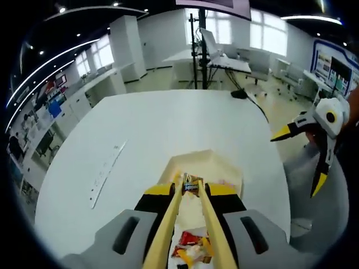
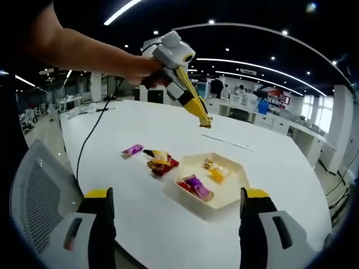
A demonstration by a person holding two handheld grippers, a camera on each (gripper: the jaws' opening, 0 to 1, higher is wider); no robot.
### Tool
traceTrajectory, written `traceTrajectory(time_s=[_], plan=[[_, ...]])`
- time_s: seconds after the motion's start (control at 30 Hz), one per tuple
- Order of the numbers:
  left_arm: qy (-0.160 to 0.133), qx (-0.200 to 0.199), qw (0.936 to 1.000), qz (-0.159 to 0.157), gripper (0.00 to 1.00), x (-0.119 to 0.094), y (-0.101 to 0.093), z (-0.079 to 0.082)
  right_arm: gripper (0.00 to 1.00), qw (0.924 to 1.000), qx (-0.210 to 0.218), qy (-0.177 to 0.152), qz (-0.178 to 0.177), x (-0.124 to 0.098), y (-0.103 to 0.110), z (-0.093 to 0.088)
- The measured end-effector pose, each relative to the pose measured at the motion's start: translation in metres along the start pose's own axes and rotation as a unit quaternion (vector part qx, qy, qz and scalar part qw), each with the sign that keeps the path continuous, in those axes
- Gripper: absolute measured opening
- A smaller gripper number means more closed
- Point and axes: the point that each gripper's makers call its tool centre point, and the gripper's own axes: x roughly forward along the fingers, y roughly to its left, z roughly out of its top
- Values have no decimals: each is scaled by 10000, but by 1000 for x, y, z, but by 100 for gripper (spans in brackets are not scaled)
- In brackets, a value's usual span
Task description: Place the target food into the container with the food tongs after gripping and lifting it, then release it inside without dropping or visibly crushing the food.
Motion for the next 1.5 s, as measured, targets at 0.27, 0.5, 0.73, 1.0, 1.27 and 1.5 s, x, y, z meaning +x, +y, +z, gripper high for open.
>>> traceTrajectory(time_s=[0.27, 0.5, 0.73, 1.0, 1.27, 1.5], plan=[[9, 80, 10000, 5, 18, 7, -1, 8, 91, 10000, -11, -6, -8, 0, 0, 1], [-215, 416, 9987, 201, 24, 5, 5, 15, 92, 10000, -13, 0, -26, 0, -1, 0], [-292, 295, 9991, 53, 26, 1, 1, 16, 91, 10000, -26, 20, 7, 0, 1, -1], [-359, 173, 9992, 70, 26, -6, 5, 15, 91, 10000, -25, 41, 29, 1, 2, -2], [-432, 162, 9989, 112, 26, -16, 7, 14, 91, 10000, -36, 64, 42, 1, 2, -2], [-460, 129, 9987, 154, 26, -23, 11, 8, 91, 10000, -52, 76, 33, 1, 2, -3]])
